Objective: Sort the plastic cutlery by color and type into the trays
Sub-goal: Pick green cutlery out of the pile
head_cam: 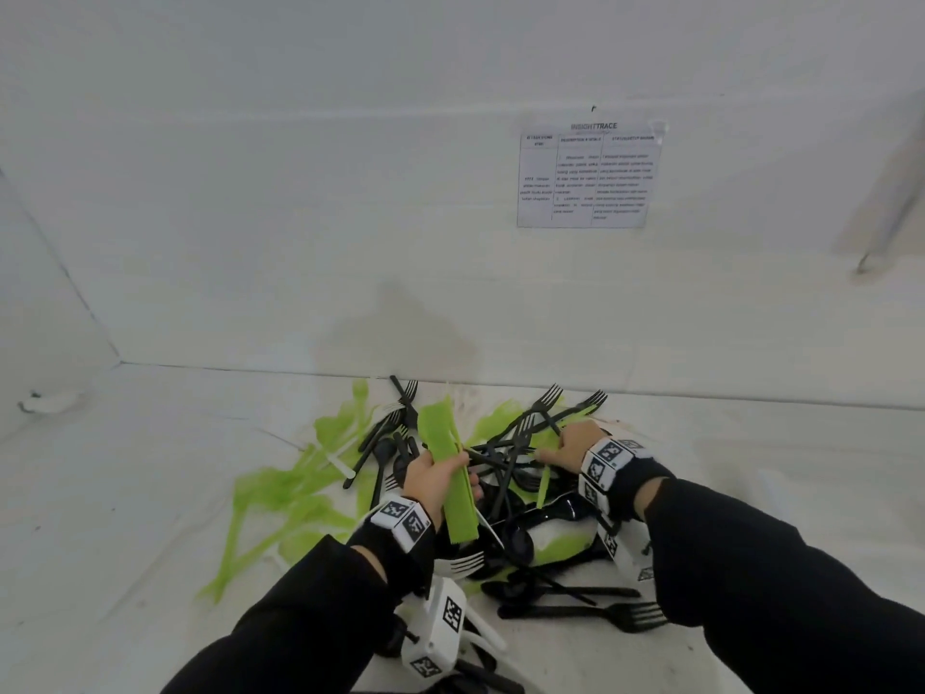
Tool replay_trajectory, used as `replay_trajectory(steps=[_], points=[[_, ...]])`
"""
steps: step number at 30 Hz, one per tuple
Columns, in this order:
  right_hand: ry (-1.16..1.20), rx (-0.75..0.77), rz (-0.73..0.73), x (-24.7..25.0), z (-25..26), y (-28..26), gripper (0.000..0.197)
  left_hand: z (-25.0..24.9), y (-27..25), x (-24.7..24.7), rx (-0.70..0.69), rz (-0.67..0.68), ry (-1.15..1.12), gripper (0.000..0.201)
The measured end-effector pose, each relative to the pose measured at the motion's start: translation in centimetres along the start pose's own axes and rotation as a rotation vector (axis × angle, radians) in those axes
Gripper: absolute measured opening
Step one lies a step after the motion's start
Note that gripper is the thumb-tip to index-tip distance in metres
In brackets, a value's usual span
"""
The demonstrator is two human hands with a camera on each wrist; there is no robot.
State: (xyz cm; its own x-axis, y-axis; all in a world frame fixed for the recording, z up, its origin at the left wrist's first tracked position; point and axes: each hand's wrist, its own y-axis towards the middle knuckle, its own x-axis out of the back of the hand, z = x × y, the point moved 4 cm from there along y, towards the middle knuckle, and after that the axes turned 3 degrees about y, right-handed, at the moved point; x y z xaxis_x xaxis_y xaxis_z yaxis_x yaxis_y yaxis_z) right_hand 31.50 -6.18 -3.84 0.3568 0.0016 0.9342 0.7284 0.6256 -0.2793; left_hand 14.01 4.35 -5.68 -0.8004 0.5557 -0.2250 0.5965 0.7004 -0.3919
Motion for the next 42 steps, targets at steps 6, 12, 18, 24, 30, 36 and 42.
replay_trajectory(steps=[6, 12, 18, 24, 30, 36, 42], points=[[-0.177, 0.002, 0.046, -0.1, -0.1, 0.6, 0.022, 0.4, 0.3, 0.1, 0.0, 0.027, 0.009, 0.007], [-0.108, -0.073, 0.008, 0.6, -0.5, -0.2, 0.028, 0.7, 0.5, 0.0, 0.005, 0.039, 0.036, 0.009], [-0.108, -0.076, 0.041, -0.7, -0.4, 0.7, 0.034, 0.8, 0.5, -0.4, 0.015, 0.062, 0.063, 0.012], [-0.211, -0.058, -0.034, -0.2, -1.5, 1.0, 0.03, 1.0, 0.4, -0.2, 0.019, 0.071, 0.076, 0.011], [0.04, -0.065, -0.268, 3.6, -1.0, 0.1, 0.029, 0.8, 0.5, 0.2, 0.007, 0.09, 0.077, 0.007], [0.547, 0.018, -0.588, 8.8, 0.8, -2.8, 0.023, 0.6, 0.4, -0.1, 0.024, 0.119, 0.06, 0.011], [1.013, 0.047, -0.43, 7.1, 2.0, -2.6, 0.009, 0.9, -0.6, -0.2, 0.023, 0.152, 0.059, 0.01]])
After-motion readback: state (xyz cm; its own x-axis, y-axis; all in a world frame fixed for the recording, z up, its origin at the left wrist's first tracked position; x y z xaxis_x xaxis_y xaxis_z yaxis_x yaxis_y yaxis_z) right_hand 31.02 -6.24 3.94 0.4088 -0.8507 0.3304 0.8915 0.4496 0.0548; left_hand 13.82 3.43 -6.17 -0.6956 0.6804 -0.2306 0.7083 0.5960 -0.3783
